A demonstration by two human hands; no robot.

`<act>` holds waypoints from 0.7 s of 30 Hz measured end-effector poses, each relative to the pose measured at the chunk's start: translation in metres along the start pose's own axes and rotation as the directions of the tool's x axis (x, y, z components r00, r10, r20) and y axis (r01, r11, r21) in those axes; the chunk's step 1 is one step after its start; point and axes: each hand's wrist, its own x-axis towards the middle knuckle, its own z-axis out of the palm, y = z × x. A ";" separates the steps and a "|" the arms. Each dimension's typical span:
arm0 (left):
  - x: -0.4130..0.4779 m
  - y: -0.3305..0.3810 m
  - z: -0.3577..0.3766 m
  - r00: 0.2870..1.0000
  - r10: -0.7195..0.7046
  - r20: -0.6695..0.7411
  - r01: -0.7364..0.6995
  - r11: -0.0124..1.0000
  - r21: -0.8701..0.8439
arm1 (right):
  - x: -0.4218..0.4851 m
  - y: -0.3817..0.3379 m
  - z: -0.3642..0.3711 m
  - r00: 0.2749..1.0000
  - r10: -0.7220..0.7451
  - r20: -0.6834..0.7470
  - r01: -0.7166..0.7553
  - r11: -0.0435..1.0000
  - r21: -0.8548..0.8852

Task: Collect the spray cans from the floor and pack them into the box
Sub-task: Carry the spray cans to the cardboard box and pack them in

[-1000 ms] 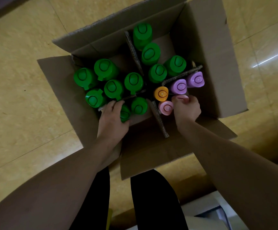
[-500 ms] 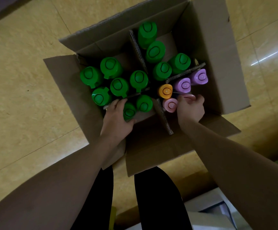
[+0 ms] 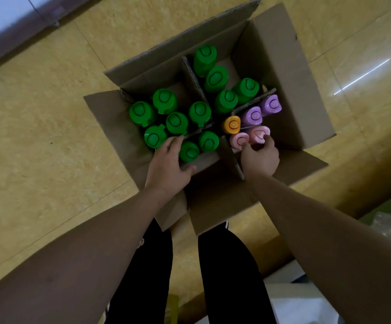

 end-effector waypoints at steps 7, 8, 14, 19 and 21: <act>-0.021 0.012 -0.069 0.997 0.082 -0.006 -0.081 0.993 0.089 | -0.071 -0.037 -0.018 0.984 -0.149 0.093 0.155 0.986 -0.056; -0.025 0.016 -0.083 0.996 0.085 0.011 -0.085 0.991 0.106 | -0.083 -0.046 -0.025 0.981 -0.162 0.106 0.169 0.983 -0.066; -0.053 0.069 -0.191 0.991 0.103 0.083 -0.119 0.971 0.208 | -0.145 -0.135 -0.101 0.906 -0.330 0.266 0.398 0.879 -0.264; -0.079 0.154 -0.341 0.962 0.265 -0.071 -0.232 0.924 0.303 | -0.184 -0.270 -0.204 0.804 -0.528 0.273 0.595 0.720 -0.357; -0.099 0.196 -0.405 0.931 0.326 -0.163 -0.264 0.912 0.314 | -0.208 -0.327 -0.252 0.751 -0.628 0.204 0.652 0.658 -0.377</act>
